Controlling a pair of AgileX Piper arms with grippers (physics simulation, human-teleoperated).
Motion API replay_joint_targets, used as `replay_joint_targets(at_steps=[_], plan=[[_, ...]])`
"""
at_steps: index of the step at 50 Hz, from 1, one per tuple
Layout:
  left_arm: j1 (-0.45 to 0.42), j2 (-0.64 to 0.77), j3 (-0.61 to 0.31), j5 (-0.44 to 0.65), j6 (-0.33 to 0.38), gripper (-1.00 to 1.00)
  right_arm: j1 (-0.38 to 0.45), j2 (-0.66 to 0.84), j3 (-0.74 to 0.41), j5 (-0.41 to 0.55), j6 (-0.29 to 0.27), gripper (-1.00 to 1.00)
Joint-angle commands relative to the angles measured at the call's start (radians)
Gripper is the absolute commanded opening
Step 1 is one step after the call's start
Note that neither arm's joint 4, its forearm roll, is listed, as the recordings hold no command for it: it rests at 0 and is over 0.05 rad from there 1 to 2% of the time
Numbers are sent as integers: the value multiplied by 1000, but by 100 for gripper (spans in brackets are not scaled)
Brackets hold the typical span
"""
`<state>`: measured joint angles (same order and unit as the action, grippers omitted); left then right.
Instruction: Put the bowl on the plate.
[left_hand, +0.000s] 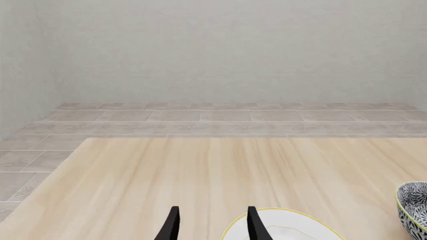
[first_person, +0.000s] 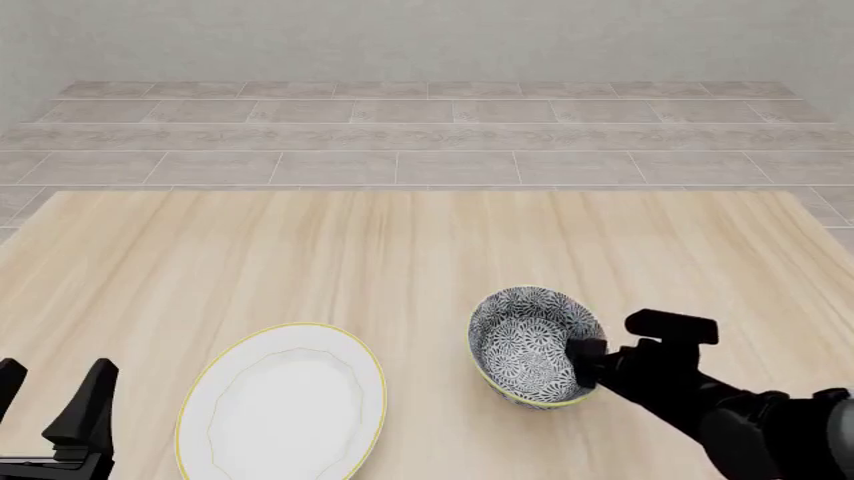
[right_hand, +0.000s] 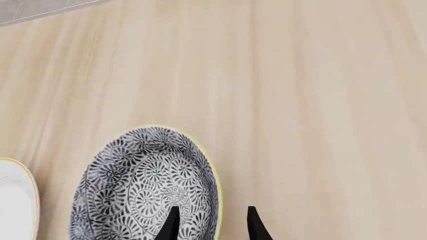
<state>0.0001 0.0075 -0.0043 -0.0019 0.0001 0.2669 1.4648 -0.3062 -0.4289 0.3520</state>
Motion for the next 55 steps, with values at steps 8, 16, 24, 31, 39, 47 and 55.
replay_joint_targets(at_steps=[8, 16, 24, 31, 39, 47, 55], plan=[[0, 0, 0, 0, 0, 100, 6, 47, 12, -52, 14, 100], [0, 0, 0, 0, 0, 100, 7, 61, 10, -62, 13, 100], [0, 0, 0, 0, 0, 100, 8, 75, 8, -74, 19, 100], [0, 0, 0, 0, 0, 100, 12, 77, 1, -67, 18, 100], [0, 0, 0, 0, 0, 100, 7, 67, -5, -49, -1, -100], [0, 0, 0, 0, 0, 100, 4, 70, -3, -52, -3, -100], [0, 0, 0, 0, 0, 100, -6, 72, -1, -56, -2, -100]])
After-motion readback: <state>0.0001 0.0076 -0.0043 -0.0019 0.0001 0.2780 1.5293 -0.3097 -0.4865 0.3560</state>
